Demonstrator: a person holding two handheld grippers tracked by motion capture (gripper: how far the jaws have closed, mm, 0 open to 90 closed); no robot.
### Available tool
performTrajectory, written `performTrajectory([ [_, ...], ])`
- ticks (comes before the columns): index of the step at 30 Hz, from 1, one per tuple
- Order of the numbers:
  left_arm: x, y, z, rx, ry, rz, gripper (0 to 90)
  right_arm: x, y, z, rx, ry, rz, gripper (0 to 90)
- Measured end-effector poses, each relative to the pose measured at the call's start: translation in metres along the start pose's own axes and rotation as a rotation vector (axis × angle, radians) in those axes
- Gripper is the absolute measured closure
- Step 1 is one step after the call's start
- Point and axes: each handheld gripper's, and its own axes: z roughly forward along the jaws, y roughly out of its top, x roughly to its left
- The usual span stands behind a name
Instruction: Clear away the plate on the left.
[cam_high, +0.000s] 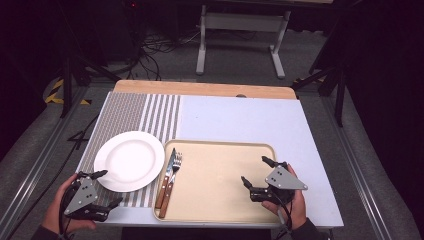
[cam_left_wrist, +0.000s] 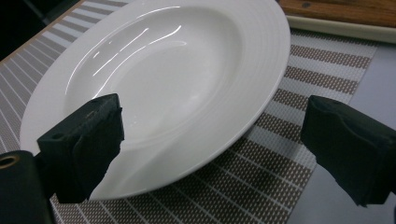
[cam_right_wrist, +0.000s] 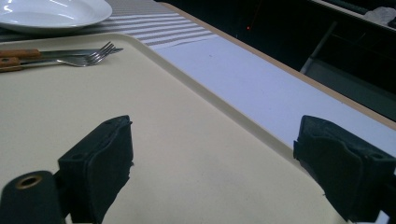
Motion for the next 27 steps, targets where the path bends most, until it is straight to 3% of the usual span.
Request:
performTrajectory([
  [2, 0.000, -0.002, 0.001, 0.027, 0.009, 0.017, 8.2, 0.001, -0.001, 0.000, 0.009, -0.001, -0.004, 12.1],
  [5, -0.002, -0.002, 0.006, 0.073, 0.043, 0.076, 10.2, 0.001, 0.000, -0.002, 0.005, -0.011, -0.006, 12.1],
  [9, 0.003, -0.002, 0.014, 0.105, 0.077, 0.133, 15.4, 0.002, 0.001, -0.004, 0.002, -0.012, -0.016, 12.1],
  [12, 0.009, -0.001, 0.018, 0.115, 0.116, 0.163, 18.8, 0.004, 0.000, -0.002, 0.010, -0.006, -0.018, 12.1],
  [14, 0.012, -0.001, 0.020, 0.116, 0.126, 0.171, 20.3, 0.004, -0.001, -0.001, 0.013, -0.002, -0.021, 12.1],
  [18, 0.012, 0.001, 0.025, 0.112, 0.147, 0.226, 20.5, 0.004, -0.002, -0.001, 0.021, -0.003, -0.026, 12.1],
  [24, -0.003, 0.007, 0.029, 0.139, 0.168, 0.380, 42.5, 0.005, -0.002, 0.001, 0.026, -0.001, -0.029, 12.1],
  [26, -0.005, 0.007, 0.030, 0.147, 0.175, 0.395, 49.9, 0.006, -0.002, 0.002, 0.028, 0.003, -0.036, 12.1],
  [27, -0.009, 0.009, 0.032, 0.158, 0.176, 0.426, 49.9, 0.006, -0.002, 0.002, 0.028, 0.003, -0.036, 12.1],
])
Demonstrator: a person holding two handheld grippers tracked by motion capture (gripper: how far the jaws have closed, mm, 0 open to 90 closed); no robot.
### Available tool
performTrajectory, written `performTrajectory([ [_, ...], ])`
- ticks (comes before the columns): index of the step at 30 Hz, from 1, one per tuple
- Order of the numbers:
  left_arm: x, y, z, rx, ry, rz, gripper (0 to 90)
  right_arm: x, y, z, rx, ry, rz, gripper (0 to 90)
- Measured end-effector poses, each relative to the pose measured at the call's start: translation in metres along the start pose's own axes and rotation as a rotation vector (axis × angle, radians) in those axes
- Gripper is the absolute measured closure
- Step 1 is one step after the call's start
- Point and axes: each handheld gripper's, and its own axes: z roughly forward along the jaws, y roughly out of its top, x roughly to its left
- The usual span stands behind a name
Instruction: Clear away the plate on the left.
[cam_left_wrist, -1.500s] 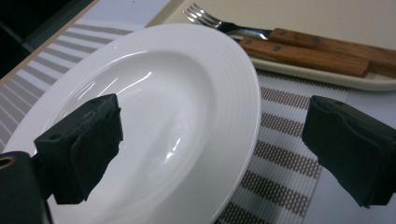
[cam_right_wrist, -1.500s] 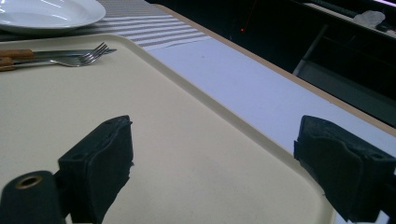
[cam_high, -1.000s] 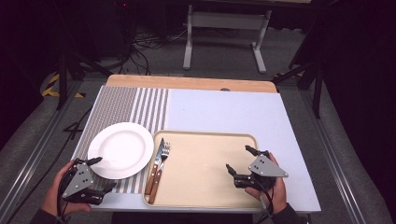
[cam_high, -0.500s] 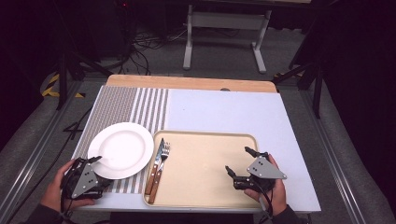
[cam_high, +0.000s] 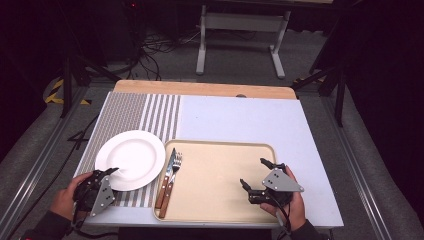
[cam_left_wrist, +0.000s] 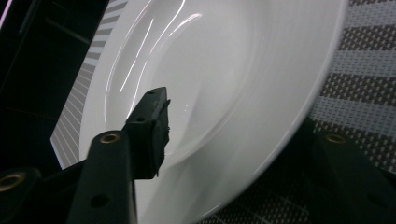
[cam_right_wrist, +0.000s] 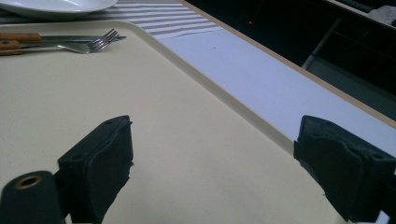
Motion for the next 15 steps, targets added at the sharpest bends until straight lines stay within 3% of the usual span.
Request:
performTrajectory([
  [1, -0.002, 0.003, 0.001, 0.016, 0.004, 0.040, 59.4, 0.001, 0.000, 0.000, 0.004, 0.004, -0.005, 12.1],
  [3, -0.005, 0.005, 0.003, 0.027, 0.010, 0.080, 65.5, 0.001, 0.000, 0.001, 0.004, 0.005, -0.005, 12.1],
  [4, -0.005, 0.005, 0.003, 0.027, 0.010, 0.080, 70.1, 0.001, 0.000, 0.001, 0.005, 0.006, -0.004, 12.1],
  [7, -0.008, 0.008, 0.005, 0.038, 0.029, 0.113, 71.9, 0.000, -0.001, 0.001, 0.007, 0.005, -0.001, 12.1],
  [10, -0.012, 0.014, 0.008, 0.076, 0.066, 0.178, 74.1, 0.000, -0.001, 0.001, 0.009, 0.004, -0.001, 12.1],
  [15, -0.016, 0.028, 0.018, 0.116, 0.133, 0.243, 80.4, 0.001, 0.000, 0.001, 0.012, 0.004, -0.005, 12.1],
])
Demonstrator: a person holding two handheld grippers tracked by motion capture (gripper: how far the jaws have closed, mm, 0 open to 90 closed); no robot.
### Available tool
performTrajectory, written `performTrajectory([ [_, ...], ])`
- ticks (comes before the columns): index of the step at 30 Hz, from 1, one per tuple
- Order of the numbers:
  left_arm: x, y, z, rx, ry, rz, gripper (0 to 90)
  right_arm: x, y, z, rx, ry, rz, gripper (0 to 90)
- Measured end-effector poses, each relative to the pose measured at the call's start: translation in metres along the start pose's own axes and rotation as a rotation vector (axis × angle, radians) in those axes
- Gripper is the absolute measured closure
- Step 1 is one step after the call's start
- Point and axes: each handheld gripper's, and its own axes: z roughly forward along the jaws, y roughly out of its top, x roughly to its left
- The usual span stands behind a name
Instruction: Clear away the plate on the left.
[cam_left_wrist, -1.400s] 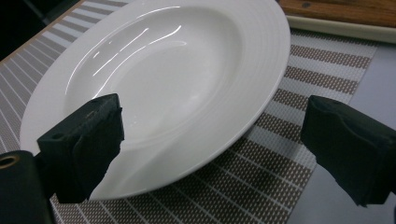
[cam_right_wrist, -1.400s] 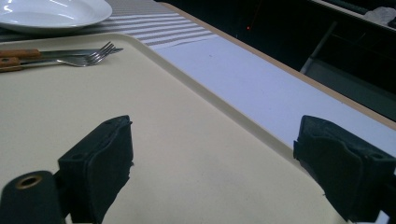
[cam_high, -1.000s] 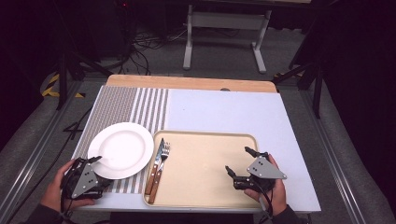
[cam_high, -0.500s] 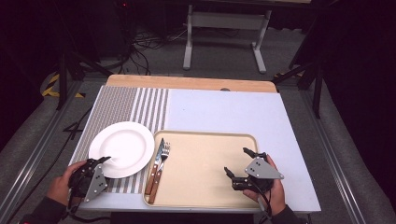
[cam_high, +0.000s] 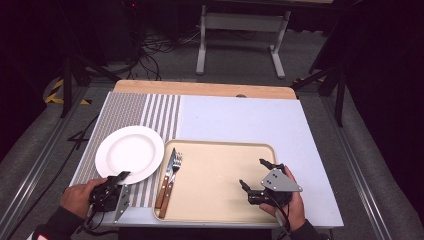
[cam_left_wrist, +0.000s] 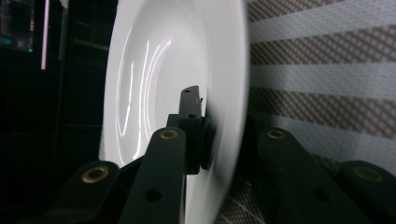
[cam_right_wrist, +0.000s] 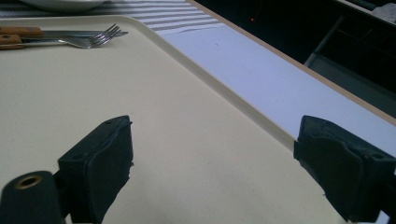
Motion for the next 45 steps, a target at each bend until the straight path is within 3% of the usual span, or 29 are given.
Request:
performTrajectory([
  [6, 0.001, 0.014, 0.011, 0.040, 0.017, 0.016, 81.6, -0.001, -0.001, -0.001, 0.002, -0.003, 0.001, 12.1],
  [16, 0.008, 0.013, 0.011, 0.057, 0.022, -0.048, 81.4, -0.001, -0.001, -0.002, -0.002, -0.006, -0.002, 12.1],
  [21, 0.014, 0.010, 0.009, 0.069, 0.046, -0.068, 81.5, -0.002, -0.001, -0.002, -0.004, -0.008, -0.004, 12.1],
  [24, 0.018, 0.009, 0.008, 0.067, 0.051, -0.094, 81.6, -0.003, -0.001, -0.003, -0.006, -0.014, -0.002, 12.1],
  [31, 0.023, 0.012, 0.005, 0.045, 0.089, -0.108, 81.4, -0.004, -0.001, -0.004, -0.009, -0.024, 0.002, 12.2],
  [45, 0.034, 0.034, 0.002, -0.010, 0.122, -0.125, 81.4, -0.007, -0.002, -0.005, -0.011, -0.038, 0.004, 12.2],
])
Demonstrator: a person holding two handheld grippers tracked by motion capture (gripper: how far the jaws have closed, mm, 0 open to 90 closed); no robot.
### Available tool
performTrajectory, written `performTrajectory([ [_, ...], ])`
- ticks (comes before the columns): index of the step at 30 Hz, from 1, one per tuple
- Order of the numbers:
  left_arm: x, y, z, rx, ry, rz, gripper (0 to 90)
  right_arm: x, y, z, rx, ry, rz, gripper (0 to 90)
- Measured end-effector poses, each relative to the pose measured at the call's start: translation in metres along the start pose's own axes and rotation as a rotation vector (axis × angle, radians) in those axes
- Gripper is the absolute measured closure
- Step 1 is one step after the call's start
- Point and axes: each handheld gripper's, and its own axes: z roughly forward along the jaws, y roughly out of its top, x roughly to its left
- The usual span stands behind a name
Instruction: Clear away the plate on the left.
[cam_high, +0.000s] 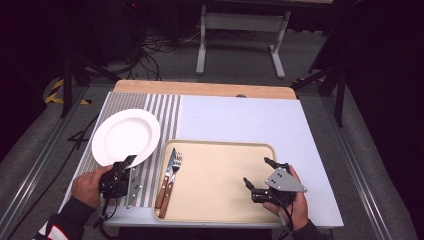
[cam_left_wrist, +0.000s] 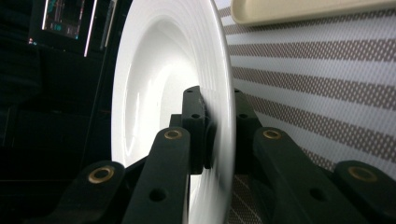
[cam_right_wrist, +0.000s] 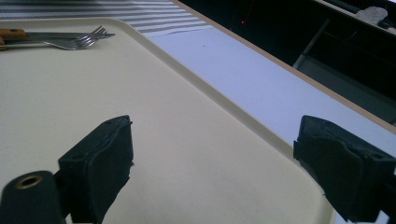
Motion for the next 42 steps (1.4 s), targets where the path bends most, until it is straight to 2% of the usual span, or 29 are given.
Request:
performTrajectory([
  [16, -0.002, 0.045, 0.001, -0.107, -0.007, 0.039, 81.6, -0.002, -0.001, 0.000, -0.003, -0.004, 0.011, 12.3],
  [18, -0.005, 0.056, 0.000, -0.135, -0.014, 0.042, 81.7, -0.002, -0.001, 0.000, -0.005, -0.007, 0.014, 12.5],
  [20, -0.007, 0.063, -0.001, -0.163, -0.024, 0.029, 81.5, -0.003, -0.001, 0.000, -0.005, -0.009, 0.016, 12.5],
  [32, -0.028, 0.115, -0.009, -0.286, -0.099, 0.123, 81.6, -0.011, -0.003, -0.005, -0.025, -0.060, 0.052, 12.4],
  [42, -0.046, 0.142, -0.010, -0.359, -0.158, 0.183, 81.5, -0.016, -0.004, -0.007, -0.033, -0.087, 0.071, 12.3],
])
